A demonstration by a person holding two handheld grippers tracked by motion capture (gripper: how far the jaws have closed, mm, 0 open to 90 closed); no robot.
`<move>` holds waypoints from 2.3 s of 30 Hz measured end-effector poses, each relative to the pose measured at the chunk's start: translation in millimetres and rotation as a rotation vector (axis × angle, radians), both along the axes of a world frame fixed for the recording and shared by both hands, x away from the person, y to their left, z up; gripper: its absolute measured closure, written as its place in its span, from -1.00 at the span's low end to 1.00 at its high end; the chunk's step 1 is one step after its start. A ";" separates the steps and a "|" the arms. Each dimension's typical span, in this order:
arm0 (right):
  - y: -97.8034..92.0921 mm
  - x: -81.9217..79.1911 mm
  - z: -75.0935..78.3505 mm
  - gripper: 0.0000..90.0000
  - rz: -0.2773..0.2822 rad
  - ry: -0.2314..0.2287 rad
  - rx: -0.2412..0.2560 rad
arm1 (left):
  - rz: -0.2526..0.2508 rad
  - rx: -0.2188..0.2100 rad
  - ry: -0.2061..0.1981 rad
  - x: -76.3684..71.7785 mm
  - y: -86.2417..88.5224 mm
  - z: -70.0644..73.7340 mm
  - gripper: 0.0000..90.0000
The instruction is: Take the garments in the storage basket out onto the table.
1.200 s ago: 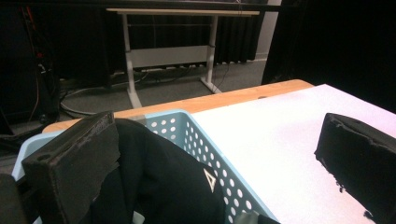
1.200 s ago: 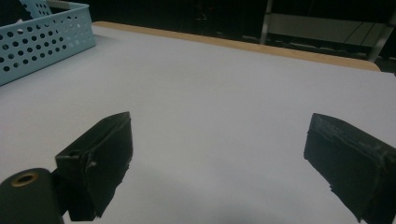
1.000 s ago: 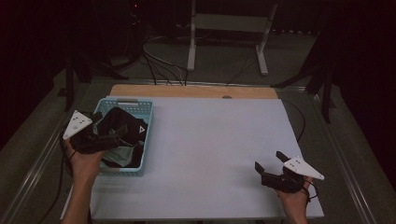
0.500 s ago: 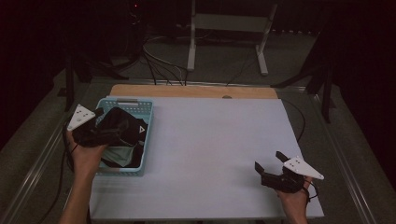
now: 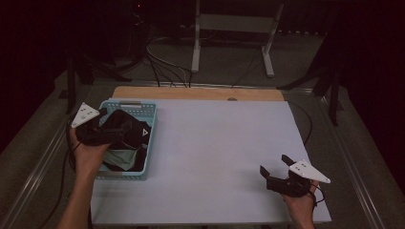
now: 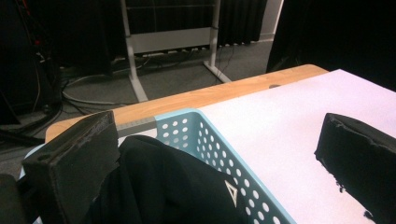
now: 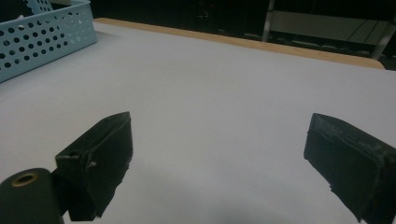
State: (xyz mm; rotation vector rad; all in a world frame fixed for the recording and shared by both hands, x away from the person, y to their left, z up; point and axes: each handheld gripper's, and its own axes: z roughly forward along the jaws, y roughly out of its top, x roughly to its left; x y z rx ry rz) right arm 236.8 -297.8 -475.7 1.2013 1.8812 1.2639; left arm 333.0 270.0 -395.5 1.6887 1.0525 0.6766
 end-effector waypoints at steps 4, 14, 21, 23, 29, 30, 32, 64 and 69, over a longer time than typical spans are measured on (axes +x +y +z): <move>0.0 0.1 -0.1 -0.82 0.000 0.001 0.001 | 0.000 0.004 0.013 3.9 0.3 -1.4 -1.00; 0.5 0.7 -0.8 -0.82 0.006 0.004 -0.003 | 0.013 0.022 0.056 14.2 6.6 -6.7 -1.00; 0.4 0.7 -0.7 -0.82 0.004 0.005 -0.002 | 0.030 0.031 0.091 18.0 12.4 -10.1 -1.00; 0.3 0.5 -0.6 -0.82 0.004 0.004 -0.002 | 0.038 0.041 0.111 19.4 14.2 -12.1 -1.00; 0.0 0.4 -0.3 -0.82 0.003 0.004 -0.001 | 0.050 0.044 0.137 21.7 17.0 -16.8 -1.00; 0.1 0.3 -0.3 -0.82 0.003 0.003 -0.001 | 0.052 0.046 0.144 21.9 17.7 -17.8 -1.00; 0.0 0.3 -0.3 -0.82 0.003 0.004 0.000 | 0.058 0.044 0.154 22.3 19.1 -20.4 -1.00; 0.1 0.6 -0.6 -0.82 0.003 0.006 -0.003 | 0.070 0.047 0.266 40.2 26.0 -50.9 -1.00; 0.4 0.5 -0.6 -0.82 0.003 0.005 -0.003 | 0.099 0.068 0.260 42.3 28.4 -51.4 -1.00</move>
